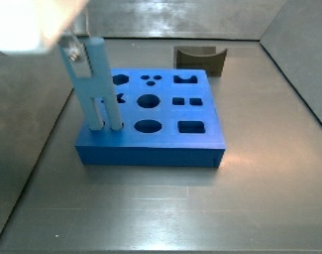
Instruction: Insert the square-circle object.
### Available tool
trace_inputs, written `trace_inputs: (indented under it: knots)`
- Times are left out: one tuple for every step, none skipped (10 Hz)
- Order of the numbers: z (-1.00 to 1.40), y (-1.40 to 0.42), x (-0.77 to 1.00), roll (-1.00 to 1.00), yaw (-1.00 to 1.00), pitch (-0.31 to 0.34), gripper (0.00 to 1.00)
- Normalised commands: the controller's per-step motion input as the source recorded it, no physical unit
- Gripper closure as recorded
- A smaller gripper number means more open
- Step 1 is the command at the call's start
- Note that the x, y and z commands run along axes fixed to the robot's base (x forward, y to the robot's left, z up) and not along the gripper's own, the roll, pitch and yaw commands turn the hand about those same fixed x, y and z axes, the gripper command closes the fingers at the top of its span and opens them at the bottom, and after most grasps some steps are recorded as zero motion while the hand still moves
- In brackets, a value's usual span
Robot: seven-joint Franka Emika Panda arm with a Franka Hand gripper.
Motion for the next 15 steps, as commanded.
trace_inputs:
  knots:
    - [-0.32,0.07,0.00,-0.16,0.17,0.000,1.00]
    - [-0.35,0.00,0.00,-0.11,0.02,0.000,1.00]
    - [-0.35,0.00,0.00,-0.10,0.00,0.000,1.00]
    - [-0.29,0.00,0.00,-0.05,0.00,0.000,1.00]
    - [-0.22,-0.01,0.00,0.00,0.00,0.000,1.00]
    - [-0.15,-0.09,0.00,0.00,0.00,0.000,1.00]
    - [-0.23,-0.11,0.00,0.00,0.00,0.000,1.00]
    - [-0.27,-0.11,0.01,0.00,0.00,0.000,1.00]
    - [-0.25,-0.12,0.05,0.02,0.00,0.000,1.00]
    - [-0.23,-0.10,0.07,0.10,-0.02,0.024,1.00]
    - [-0.22,-0.15,0.04,0.17,-0.01,0.034,1.00]
    - [-0.20,-0.16,0.01,0.20,0.00,0.024,1.00]
    - [-0.23,-0.17,0.00,0.13,0.00,0.000,1.00]
    - [-0.04,-0.02,0.00,0.00,0.00,-0.011,1.00]
    - [0.00,0.00,0.00,0.00,0.00,0.000,1.00]
